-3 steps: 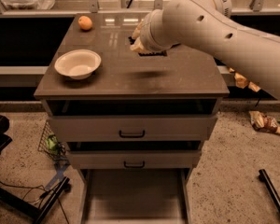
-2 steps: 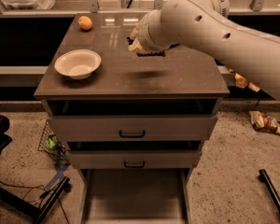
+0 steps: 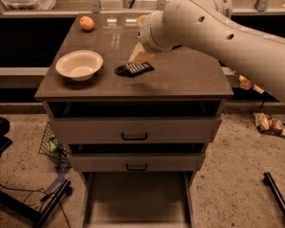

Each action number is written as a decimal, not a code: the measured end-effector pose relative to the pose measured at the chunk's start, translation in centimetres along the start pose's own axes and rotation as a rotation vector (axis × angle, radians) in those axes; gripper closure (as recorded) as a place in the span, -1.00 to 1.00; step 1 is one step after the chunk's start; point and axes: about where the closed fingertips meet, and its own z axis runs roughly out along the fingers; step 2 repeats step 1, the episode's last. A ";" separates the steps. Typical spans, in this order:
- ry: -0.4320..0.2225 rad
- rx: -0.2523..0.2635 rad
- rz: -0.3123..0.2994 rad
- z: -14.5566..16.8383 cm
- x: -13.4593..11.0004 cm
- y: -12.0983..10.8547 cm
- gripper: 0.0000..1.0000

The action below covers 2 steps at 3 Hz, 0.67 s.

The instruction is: Pick rxbar chocolate from bottom drawer and place on counter

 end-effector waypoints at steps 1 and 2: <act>-0.001 -0.001 -0.001 0.0 -0.1 0.1 -1.00; -0.001 -0.001 -0.001 0.0 -0.1 0.1 -1.00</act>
Offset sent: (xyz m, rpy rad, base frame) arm 0.0000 0.0000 0.0000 0.0000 0.0000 0.0000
